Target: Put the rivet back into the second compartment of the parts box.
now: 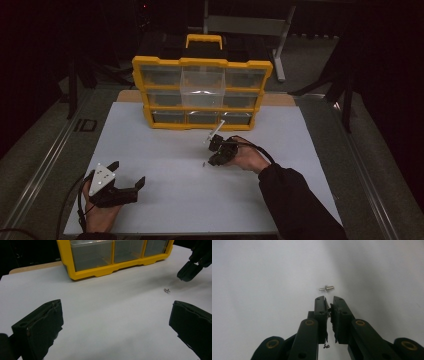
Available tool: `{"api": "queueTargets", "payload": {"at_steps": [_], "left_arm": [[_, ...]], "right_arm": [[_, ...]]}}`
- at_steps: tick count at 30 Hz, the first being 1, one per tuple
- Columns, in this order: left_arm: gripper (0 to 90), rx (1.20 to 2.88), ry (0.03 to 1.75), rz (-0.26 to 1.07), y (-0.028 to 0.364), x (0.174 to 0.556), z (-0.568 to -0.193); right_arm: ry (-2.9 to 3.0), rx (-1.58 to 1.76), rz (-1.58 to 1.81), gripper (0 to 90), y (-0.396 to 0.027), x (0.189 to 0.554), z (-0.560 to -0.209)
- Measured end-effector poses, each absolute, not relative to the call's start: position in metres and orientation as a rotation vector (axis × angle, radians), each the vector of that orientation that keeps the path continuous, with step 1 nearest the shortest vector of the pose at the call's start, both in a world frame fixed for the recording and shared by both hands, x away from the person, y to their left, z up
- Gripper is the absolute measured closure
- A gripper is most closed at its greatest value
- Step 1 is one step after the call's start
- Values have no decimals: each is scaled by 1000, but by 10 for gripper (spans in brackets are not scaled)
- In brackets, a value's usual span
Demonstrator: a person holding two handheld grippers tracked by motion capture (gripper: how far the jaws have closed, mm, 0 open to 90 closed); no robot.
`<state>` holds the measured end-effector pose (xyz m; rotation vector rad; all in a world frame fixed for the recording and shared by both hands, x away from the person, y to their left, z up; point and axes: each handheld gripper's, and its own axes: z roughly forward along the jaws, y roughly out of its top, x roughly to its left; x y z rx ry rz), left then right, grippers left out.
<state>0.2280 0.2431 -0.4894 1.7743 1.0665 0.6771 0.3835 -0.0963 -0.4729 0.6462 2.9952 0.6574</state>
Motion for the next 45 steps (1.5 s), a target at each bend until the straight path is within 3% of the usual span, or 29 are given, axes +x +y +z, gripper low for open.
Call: {"api": "queueTargets", "payload": {"at_steps": [45], "left_arm": [[0,1777,1067,676,243,228,-490]], "right_arm": [[2942,675,766,834,-121,389,-409]]}}
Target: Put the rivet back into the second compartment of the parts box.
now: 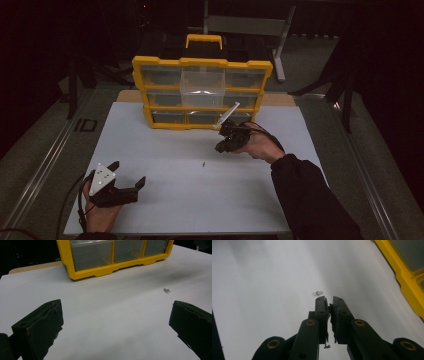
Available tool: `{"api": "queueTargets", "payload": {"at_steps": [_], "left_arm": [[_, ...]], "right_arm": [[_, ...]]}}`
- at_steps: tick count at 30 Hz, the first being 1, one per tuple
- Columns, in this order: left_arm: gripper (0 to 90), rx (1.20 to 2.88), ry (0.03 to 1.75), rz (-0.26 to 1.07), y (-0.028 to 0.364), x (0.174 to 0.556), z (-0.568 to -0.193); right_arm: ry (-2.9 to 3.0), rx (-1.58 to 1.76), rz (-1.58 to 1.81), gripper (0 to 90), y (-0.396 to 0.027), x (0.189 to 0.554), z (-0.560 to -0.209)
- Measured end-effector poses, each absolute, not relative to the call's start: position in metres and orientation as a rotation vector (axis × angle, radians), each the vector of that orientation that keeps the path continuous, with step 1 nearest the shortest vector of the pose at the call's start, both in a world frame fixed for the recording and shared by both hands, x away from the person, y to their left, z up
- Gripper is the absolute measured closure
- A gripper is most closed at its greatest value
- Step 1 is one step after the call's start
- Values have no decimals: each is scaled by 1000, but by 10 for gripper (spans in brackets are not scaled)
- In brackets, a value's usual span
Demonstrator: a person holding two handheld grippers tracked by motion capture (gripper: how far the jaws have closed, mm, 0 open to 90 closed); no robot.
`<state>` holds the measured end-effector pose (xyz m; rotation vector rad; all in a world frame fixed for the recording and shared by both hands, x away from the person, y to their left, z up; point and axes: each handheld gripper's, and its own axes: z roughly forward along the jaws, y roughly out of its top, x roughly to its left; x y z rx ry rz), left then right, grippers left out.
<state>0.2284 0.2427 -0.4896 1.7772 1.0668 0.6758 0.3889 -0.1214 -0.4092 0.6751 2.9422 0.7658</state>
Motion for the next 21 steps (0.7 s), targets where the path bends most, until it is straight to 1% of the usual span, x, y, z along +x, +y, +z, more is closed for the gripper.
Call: {"api": "queueTargets", "payload": {"at_steps": [21], "left_arm": [[0,1771,1063,673,242,228,-489]], "right_arm": [[2939,645,825,834,-135,393,-366]]}}
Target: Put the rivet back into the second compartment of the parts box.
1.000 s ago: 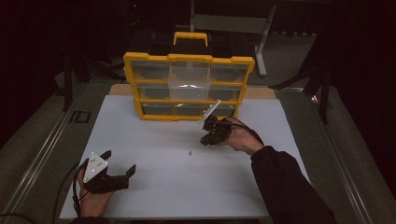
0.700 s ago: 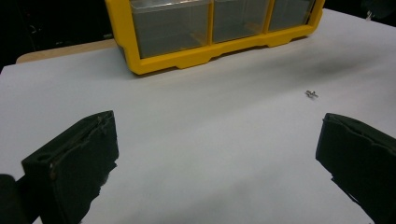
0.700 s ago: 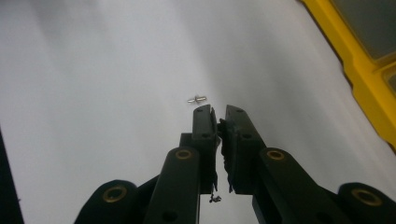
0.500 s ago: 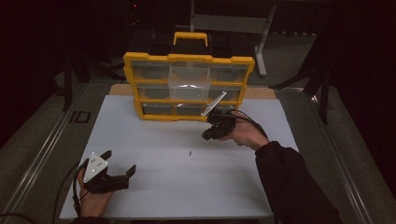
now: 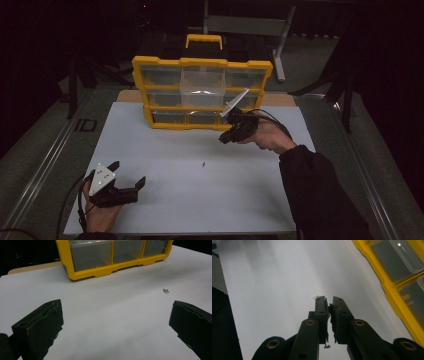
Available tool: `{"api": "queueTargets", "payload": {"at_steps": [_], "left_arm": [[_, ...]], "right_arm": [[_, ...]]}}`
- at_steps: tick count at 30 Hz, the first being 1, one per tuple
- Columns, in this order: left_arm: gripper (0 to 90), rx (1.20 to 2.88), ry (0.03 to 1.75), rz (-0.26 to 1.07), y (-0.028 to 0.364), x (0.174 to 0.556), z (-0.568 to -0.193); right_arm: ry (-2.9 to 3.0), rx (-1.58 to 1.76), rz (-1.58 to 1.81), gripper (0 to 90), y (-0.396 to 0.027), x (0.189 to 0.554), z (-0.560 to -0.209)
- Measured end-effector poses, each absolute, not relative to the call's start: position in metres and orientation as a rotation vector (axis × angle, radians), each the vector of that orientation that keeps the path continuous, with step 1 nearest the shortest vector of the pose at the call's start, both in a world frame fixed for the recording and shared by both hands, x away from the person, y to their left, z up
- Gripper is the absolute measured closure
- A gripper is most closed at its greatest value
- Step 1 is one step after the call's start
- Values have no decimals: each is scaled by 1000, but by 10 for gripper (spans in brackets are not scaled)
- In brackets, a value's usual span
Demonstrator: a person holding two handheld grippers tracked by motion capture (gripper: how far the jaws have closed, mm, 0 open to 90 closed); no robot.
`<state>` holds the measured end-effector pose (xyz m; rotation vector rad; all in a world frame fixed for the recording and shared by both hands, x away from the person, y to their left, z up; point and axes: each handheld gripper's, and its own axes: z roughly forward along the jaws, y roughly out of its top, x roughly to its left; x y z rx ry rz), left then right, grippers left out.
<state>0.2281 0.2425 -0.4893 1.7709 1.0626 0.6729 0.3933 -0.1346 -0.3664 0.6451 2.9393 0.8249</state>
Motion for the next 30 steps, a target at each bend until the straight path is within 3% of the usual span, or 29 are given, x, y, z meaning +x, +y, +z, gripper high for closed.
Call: {"api": "queueTargets", "payload": {"at_steps": [30], "left_arm": [[0,1772,1063,672,243,228,-489]], "right_arm": [[2898,628,847,833,-141,404,-302]]}}
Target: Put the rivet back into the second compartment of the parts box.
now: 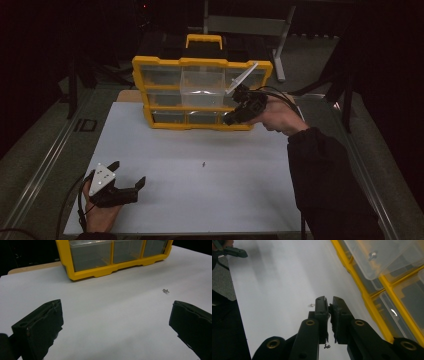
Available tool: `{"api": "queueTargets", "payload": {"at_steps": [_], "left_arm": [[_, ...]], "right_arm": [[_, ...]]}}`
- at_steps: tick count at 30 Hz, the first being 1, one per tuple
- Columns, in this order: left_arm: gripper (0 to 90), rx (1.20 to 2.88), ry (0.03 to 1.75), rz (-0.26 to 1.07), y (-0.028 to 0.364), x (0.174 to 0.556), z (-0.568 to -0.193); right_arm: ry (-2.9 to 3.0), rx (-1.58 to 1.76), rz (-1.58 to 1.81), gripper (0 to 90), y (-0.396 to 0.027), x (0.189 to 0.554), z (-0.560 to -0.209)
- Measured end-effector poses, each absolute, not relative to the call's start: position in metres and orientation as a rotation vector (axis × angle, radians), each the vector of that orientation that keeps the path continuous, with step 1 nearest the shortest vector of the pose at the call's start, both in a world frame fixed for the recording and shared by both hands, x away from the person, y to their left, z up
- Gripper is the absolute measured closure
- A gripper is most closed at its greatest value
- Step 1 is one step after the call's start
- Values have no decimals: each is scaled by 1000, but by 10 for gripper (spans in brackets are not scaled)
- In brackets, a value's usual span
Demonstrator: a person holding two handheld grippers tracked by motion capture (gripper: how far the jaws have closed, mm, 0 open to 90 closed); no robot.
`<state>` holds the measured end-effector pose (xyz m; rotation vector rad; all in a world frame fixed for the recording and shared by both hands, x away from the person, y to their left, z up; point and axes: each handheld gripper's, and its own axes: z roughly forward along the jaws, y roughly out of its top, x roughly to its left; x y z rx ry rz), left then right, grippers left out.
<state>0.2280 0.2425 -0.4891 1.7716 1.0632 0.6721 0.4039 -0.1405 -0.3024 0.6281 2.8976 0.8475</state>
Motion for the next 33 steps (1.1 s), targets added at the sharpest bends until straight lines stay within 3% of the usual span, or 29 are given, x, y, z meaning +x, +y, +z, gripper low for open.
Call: {"api": "queueTargets", "payload": {"at_steps": [33], "left_arm": [[0,1772,1062,669,243,227,-489]], "right_arm": [[2842,673,883,834,-149,419,-248]]}}
